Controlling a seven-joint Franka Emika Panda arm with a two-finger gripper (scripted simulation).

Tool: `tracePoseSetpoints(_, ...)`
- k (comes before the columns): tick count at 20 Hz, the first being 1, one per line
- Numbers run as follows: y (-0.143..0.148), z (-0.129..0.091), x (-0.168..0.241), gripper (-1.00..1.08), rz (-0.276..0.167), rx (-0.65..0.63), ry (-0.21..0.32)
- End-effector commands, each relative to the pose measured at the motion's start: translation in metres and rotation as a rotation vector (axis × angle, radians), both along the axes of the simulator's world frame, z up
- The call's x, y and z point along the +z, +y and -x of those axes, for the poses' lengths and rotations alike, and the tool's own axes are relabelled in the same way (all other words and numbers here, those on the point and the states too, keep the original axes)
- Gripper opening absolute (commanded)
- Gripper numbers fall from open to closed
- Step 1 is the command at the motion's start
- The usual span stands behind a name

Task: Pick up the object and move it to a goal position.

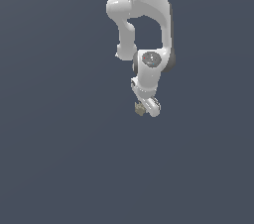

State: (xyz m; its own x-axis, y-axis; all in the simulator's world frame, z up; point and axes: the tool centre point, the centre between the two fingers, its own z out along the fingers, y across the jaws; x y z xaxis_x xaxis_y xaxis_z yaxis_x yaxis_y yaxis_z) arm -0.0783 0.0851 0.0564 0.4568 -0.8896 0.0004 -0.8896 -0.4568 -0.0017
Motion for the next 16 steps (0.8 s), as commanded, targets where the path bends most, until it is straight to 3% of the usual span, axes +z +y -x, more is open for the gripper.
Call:
tracePoseSetpoints(1,-0.001,0.001,-0.001,-1.00,0.001,-0.001,0.002)
tracePoseSetpoints(16,-0.015,-0.010,0.027,-1.00,0.000,-0.001,-0.001)
